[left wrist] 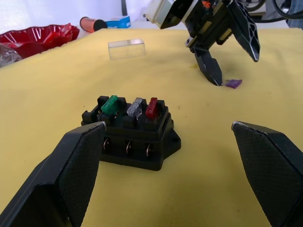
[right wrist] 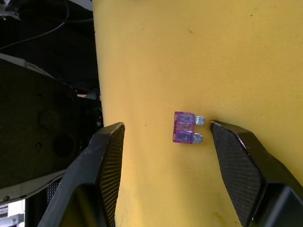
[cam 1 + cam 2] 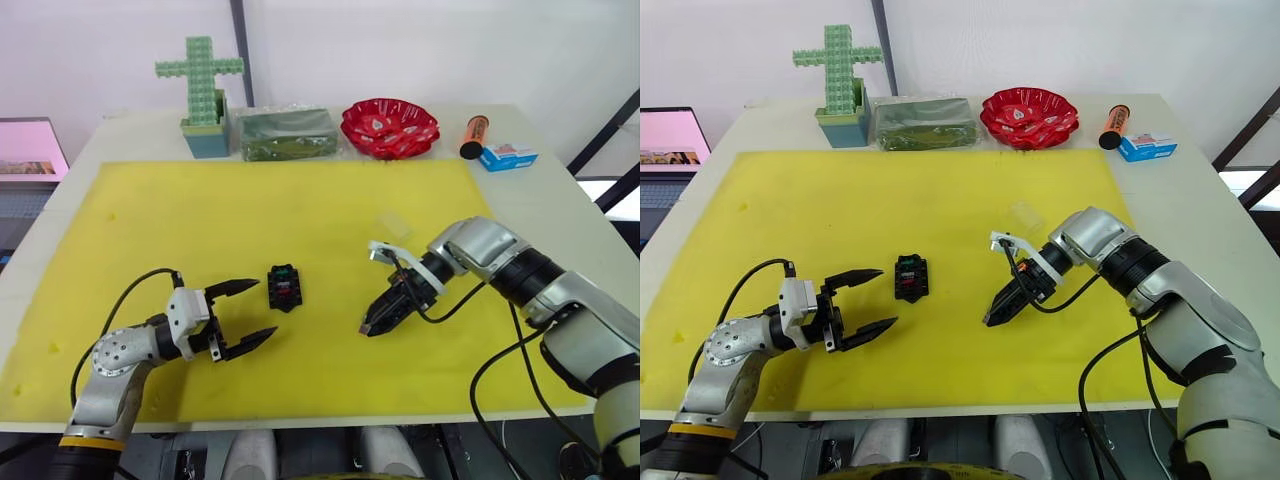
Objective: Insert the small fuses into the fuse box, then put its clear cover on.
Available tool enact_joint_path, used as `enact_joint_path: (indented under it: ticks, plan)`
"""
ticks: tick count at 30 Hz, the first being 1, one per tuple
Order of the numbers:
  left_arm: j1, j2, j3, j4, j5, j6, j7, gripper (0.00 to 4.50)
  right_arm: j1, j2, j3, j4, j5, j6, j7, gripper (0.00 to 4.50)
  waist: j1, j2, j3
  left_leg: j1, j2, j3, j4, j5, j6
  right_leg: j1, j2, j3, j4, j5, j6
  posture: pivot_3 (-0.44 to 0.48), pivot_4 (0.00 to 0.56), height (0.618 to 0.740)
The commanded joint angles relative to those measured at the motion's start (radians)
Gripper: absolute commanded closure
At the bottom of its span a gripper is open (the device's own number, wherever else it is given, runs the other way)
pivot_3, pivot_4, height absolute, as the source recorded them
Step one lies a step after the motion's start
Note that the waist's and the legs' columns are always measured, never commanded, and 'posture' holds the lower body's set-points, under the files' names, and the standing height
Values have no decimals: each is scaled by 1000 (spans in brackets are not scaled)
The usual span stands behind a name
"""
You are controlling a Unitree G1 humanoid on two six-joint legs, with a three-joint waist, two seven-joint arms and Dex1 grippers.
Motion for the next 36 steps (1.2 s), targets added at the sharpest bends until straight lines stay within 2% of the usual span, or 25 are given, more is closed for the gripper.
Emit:
enact_joint_path:
  ticks: [1, 5, 18, 19, 21, 23, 26, 29, 32, 36]
  plan:
    - [4, -1, 4, -40, -5, -3, 9, 0, 8, 13, 19, -13, -7, -2, 5, 2311, 1, 0, 0, 0, 0, 0, 0, 0, 0, 0, 0, 0, 0, 0, 0, 0, 150, 740]
    - [4, -2, 3, -43, -5, -2, 12, 0, 14, 30, 14, 17, -45, -23, 5, 3680, 0, 0, 0, 0, 0, 0, 0, 0, 0, 0, 0, 0, 0, 0, 0, 0, 150, 740]
    - [3, 2, 3, -41, -6, -6, 9, 0, 27, 67, -28, 59, -103, -27, 5, 3680, -2, -1, 0, 1, 0, 0, 0, 0, 0, 1, 0, 0, 0, 0, 0, 0, 150, 740]
    - [4, 2, 4, -41, -7, -6, 9, 0, 29, 67, -32, 59, -104, -23, 5, 4023, -2, -1, 0, 1, 0, 0, 0, 0, 0, 1, 0, 0, 0, 0, 0, 0, 150, 740]
    - [4, 3, 4, -40, -8, -6, 6, 0, 34, 61, -41, 52, -97, -11, 5, 4432, -1, -1, 0, 1, 0, 0, 0, 0, 0, 1, 1, 0, 1, 0, 0, 0, 150, 740]
    - [3, 3, 3, -40, -8, -6, 5, 0, 39, 58, -62, 44, -89, 17, 5, 4432, -1, -1, 0, 1, 0, 0, 0, 0, 0, 1, 1, 0, 1, 0, 0, 0, 150, 740]
    - [4, 3, 4, -42, -7, -6, 5, 0, 57, 38, -165, -10, -29, 173, -14, 4432, 2, -1, 0, 1, 0, 0, 1, 0, 0, 1, 0, 0, 1, 0, 0, 0, 150, 740]
    - [10, 4, 6, -43, -7, -8, 6, 0, 148, -12, -334, -188, 72, 423, -120, 4432, 6, -1, 0, 0, 0, -1, 1, 0, 0, 1, 0, 0, 0, 0, 0, 0, 150, 740]
    - [17, 5, 7, -44, -9, -11, 6, 0, 286, -5, -566, -338, 179, 595, -336, 4432, 5, -2, -1, -1, -1, -1, 0, 0, 0, 1, -1, -1, -1, 0, 0, 0, 150, 740]
    - [24, -4, -3, -45, -9, -12, 8, 0, 553, -85, -778, -571, 557, 618, -634, 4432, 6, -2, -1, 0, -1, -1, 0, 0, 0, 2, -1, -1, -1, 0, 0, 0, 150, 740]
